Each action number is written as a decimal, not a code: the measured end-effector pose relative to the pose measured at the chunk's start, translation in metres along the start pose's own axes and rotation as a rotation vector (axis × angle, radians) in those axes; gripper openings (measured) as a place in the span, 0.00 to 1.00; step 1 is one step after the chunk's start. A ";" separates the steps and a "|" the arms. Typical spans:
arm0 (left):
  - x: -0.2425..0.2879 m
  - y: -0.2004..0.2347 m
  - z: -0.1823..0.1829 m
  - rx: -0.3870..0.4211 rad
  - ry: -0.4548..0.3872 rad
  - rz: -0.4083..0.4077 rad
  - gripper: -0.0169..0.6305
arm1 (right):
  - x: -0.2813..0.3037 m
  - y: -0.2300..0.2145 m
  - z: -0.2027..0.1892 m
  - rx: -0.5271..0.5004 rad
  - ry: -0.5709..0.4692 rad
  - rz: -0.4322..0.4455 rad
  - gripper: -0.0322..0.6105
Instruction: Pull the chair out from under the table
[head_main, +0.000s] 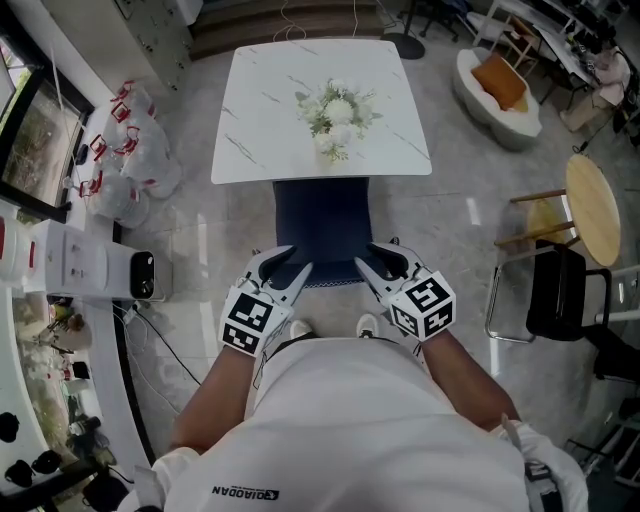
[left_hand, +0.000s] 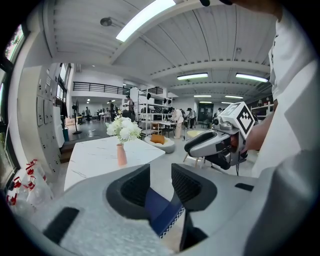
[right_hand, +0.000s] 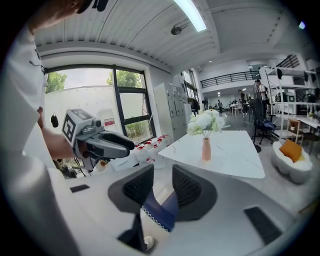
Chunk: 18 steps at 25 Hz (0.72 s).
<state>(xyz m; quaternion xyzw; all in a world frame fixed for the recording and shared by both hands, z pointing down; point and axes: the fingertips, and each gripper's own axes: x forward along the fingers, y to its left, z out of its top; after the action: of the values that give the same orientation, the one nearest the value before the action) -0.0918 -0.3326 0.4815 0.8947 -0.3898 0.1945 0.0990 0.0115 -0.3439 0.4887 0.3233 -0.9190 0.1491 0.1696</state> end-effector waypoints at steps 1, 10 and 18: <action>0.000 0.000 -0.001 0.001 0.002 -0.001 0.24 | 0.000 0.000 -0.001 0.000 0.002 0.000 0.24; 0.006 -0.005 -0.039 0.160 0.166 -0.069 0.24 | 0.001 -0.009 -0.023 -0.164 0.119 0.004 0.24; 0.009 -0.001 -0.124 0.362 0.462 -0.129 0.24 | 0.006 -0.005 -0.093 -0.452 0.410 0.057 0.24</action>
<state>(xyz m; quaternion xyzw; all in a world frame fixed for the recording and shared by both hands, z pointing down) -0.1187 -0.2970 0.5975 0.8528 -0.2585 0.4523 0.0361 0.0300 -0.3150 0.5751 0.2143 -0.8842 0.0078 0.4150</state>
